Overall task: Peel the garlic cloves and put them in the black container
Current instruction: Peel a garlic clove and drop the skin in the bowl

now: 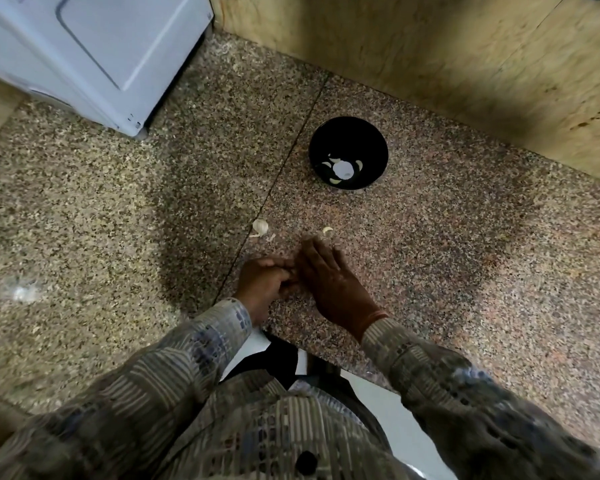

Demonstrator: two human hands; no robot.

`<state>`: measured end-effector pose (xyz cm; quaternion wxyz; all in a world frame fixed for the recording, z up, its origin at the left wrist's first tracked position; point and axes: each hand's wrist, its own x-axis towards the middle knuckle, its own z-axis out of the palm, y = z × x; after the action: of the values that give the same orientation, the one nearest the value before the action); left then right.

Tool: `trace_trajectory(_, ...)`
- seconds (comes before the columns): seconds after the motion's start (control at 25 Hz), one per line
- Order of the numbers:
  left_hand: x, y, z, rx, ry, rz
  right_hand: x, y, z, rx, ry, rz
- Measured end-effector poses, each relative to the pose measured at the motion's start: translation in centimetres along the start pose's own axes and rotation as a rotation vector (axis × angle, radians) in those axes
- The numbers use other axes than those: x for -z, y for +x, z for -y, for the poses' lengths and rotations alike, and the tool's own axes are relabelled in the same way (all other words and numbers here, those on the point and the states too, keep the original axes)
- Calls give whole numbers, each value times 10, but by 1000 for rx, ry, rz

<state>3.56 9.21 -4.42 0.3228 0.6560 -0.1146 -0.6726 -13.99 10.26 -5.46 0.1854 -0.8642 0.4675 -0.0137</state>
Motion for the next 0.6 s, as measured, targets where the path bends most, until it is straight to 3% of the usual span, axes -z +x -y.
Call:
trace_trajectory(0.24, -7, -18, 26, 57, -186, -80, -12, -21, -13, 127, -162, -151)
trace_trajectory(0.48, -9, -40, 43, 70, -340, -100, 1, -41, 8, 11, -217, -134)
trace_trajectory(0.6, -8, -46, 49, 40, -429, -119, -5, -40, 10, -83, -79, -102)
